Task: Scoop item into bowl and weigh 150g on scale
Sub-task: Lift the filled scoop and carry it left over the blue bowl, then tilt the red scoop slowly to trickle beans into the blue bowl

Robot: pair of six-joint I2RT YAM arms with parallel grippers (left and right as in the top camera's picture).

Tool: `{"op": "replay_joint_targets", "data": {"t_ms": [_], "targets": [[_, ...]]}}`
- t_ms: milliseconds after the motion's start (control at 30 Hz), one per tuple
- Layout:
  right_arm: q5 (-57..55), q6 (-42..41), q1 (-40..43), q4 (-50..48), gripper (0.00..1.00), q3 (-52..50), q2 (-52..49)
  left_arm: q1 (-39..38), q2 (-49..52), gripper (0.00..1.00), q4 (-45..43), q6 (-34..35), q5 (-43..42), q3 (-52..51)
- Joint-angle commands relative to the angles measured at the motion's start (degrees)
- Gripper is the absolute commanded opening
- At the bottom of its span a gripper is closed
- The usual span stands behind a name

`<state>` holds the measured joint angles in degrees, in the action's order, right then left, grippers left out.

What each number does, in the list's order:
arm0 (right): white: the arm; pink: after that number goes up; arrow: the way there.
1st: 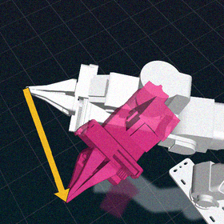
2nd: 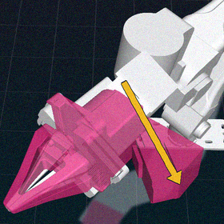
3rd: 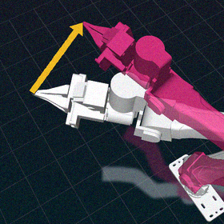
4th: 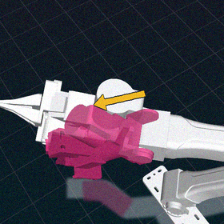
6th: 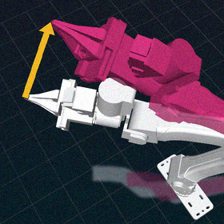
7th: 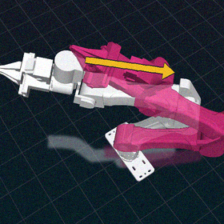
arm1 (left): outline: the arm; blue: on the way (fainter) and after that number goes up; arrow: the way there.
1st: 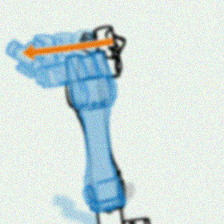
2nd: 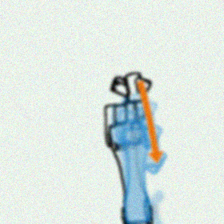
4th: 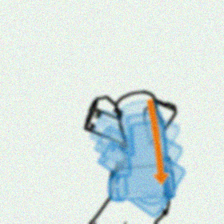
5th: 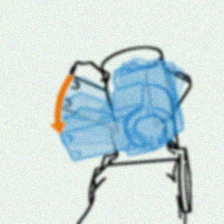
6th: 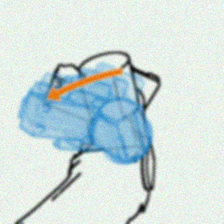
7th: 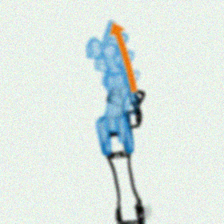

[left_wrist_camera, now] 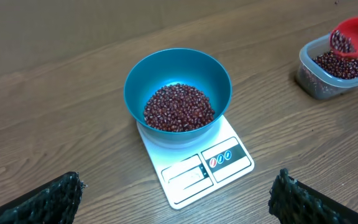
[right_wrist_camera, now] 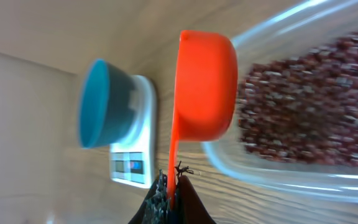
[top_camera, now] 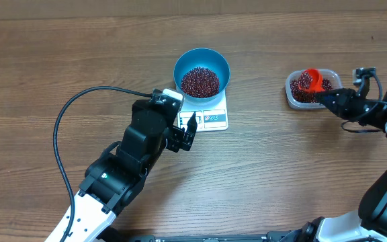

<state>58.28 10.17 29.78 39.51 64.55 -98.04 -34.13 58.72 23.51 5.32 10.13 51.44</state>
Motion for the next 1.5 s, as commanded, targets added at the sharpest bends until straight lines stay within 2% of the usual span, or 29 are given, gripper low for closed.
{"op": "replay_joint_targets", "data": {"t_ms": [0, 267, 600, 800, 1033, 1300, 1467], "targets": [[9.3, -3.0, 0.1, -0.4, 0.04, 2.0, -0.1, 0.0, -1.1, 1.00, -0.3, -1.5, 0.8, 0.2], [10.5, -4.7, -2.9, -0.1, 0.04, 2.0, 2.4, 0.0, -1.2, 1.00, -0.3, -1.5, 0.8, 0.2], [10.4, -6.2, -13.2, -2.3, 0.04, 2.0, 4.7, 0.0, -1.2, 1.00, -0.3, -1.5, 0.7, 0.2], [4.2, -15.0, -21.6, -11.4, 0.04, 2.0, 4.7, 0.0, -1.2, 1.00, -0.9, -1.5, 0.7, 0.2], [-2.1, -19.0, -31.1, -21.6, 0.04, 2.0, 4.7, 0.0, -1.2, 1.00, -0.9, -1.5, 0.7, 0.2], [-20.0, -18.3, -39.7, -25.0, 0.04, 2.0, 4.7, 0.0, -1.1, 0.99, -1.0, -1.5, 0.5, 0.2], [-24.0, -9.4, -43.4, -27.2, 0.04, 2.0, 4.7, 0.0, -1.1, 1.00, -1.1, -1.5, 0.5, 0.2]]}}
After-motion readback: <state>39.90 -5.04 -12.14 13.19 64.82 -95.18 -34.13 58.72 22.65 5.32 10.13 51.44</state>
